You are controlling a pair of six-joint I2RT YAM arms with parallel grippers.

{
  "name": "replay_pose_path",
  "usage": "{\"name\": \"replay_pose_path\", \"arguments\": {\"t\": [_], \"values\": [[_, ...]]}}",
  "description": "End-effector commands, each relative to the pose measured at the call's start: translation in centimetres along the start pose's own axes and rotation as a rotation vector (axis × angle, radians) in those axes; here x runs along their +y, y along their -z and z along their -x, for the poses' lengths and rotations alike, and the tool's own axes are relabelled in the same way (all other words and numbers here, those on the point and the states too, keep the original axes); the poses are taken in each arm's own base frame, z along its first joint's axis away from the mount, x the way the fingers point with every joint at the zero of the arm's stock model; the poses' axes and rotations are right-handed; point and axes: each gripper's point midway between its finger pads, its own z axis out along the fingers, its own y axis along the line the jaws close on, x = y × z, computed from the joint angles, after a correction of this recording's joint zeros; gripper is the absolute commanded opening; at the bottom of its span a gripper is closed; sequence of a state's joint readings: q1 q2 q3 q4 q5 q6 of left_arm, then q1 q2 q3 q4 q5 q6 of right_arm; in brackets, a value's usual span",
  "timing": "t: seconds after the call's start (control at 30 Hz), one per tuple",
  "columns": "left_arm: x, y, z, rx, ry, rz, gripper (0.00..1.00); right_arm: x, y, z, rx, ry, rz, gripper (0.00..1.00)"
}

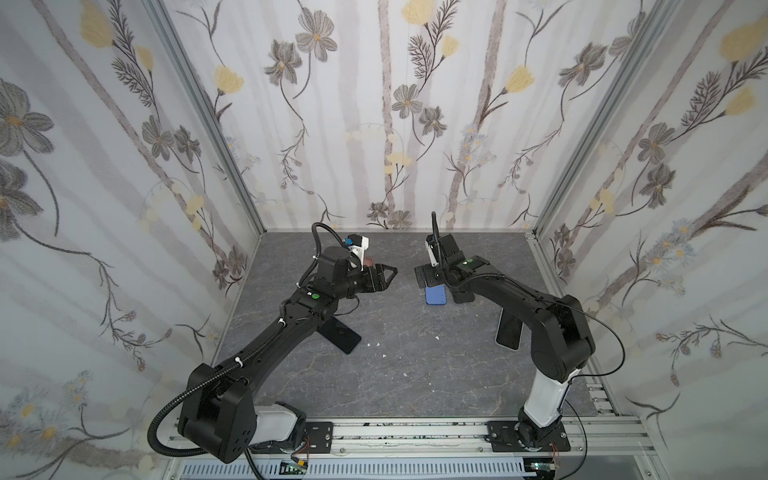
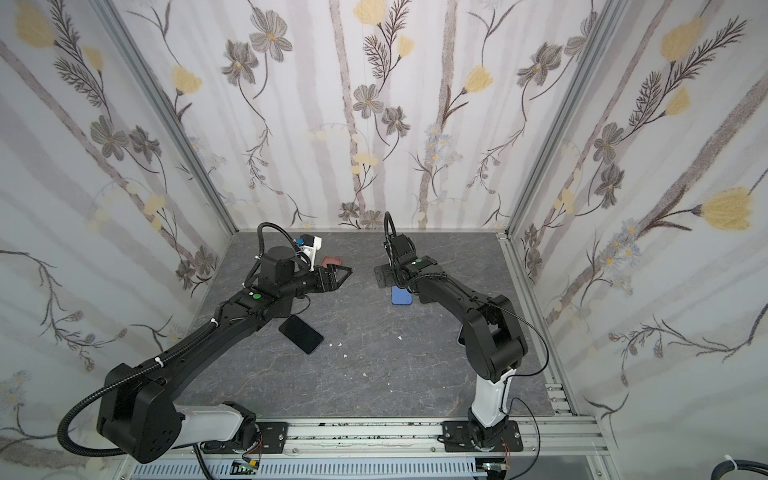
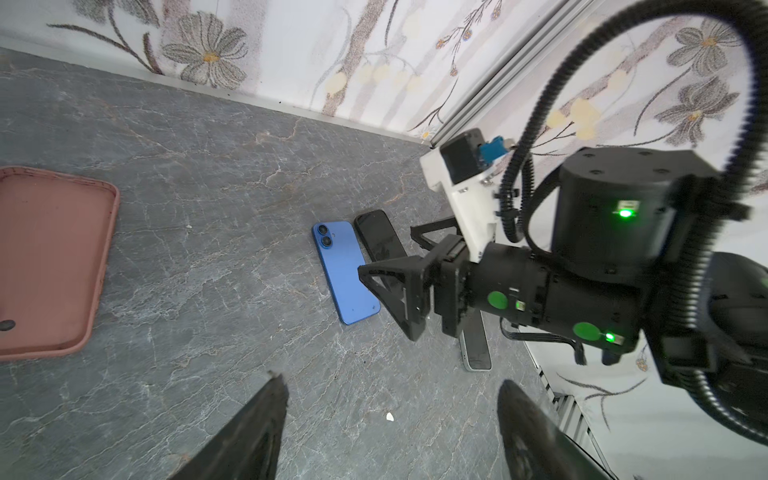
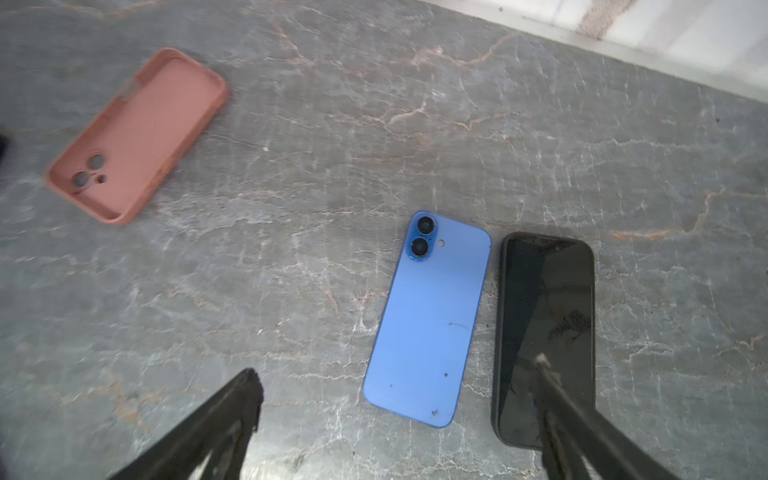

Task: Put the phone into the phone case

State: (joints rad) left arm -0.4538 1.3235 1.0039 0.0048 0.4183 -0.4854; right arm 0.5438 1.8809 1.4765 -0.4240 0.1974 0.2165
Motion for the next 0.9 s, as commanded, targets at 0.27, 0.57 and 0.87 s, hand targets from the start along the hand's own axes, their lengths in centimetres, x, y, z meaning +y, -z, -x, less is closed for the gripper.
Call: {"name": "replay_pose_path", "arguments": {"t": [0.27, 0.57, 0.87], "values": [[1.1, 1.7, 0.6, -0.041, -0.042, 0.065, 0.80, -1.9, -6.3, -4.4, 0.204, -0.186, -0.077, 1.00], [2.1, 1.7, 0.0, -0.030, -0.031, 0.088, 0.80, -1.2, -9.0, -7.6, 0.309, -0.214, -0.027, 0.94], [2.0, 2.5, 0.6, -0.059, -0.034, 0.094, 0.80, -1.3, -10.2, -9.5, 0.372, -0.228, -0.017, 0.70]]}}
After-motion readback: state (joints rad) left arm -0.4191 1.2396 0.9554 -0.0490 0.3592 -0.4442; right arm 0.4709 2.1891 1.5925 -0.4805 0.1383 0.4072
